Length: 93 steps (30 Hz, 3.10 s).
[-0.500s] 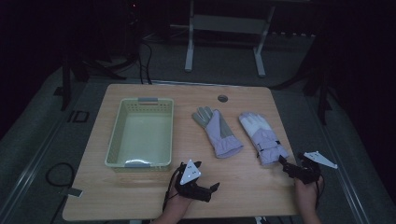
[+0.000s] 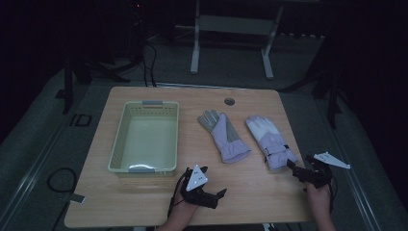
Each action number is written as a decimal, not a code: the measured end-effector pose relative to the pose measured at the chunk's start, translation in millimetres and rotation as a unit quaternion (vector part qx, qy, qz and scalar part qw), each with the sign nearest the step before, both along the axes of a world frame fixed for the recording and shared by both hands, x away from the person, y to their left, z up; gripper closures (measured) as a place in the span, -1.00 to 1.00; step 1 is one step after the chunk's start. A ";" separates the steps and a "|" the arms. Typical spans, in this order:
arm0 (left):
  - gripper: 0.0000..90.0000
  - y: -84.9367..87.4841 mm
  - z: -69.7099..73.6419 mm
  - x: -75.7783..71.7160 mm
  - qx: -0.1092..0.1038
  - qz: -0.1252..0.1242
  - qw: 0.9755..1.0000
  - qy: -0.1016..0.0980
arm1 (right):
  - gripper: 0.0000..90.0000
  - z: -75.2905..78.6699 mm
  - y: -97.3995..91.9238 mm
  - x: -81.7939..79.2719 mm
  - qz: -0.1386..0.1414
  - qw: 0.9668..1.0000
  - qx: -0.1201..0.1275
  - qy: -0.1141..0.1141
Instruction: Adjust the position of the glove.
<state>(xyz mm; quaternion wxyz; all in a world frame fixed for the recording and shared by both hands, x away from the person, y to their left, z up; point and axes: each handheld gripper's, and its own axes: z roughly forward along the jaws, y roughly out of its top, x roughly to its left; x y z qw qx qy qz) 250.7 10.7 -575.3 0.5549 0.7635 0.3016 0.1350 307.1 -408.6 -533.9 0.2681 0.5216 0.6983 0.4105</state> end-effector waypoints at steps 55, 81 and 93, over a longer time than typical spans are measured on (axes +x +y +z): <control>-1.00 -0.5 0.0 -0.4 -0.003 -0.006 1.000 0.001 | -0.31 35.9 165.7 110.4 0.178 0.982 -0.001 0.070; -1.00 -0.8 0.1 -0.6 0.001 -0.010 1.000 0.001 | 0.28 -15.7 200.4 141.2 0.183 0.973 -0.073 0.124; -1.00 -1.0 0.1 -0.3 0.002 -0.009 1.000 0.003 | 0.90 -12.2 205.4 138.0 0.173 0.974 -0.070 0.130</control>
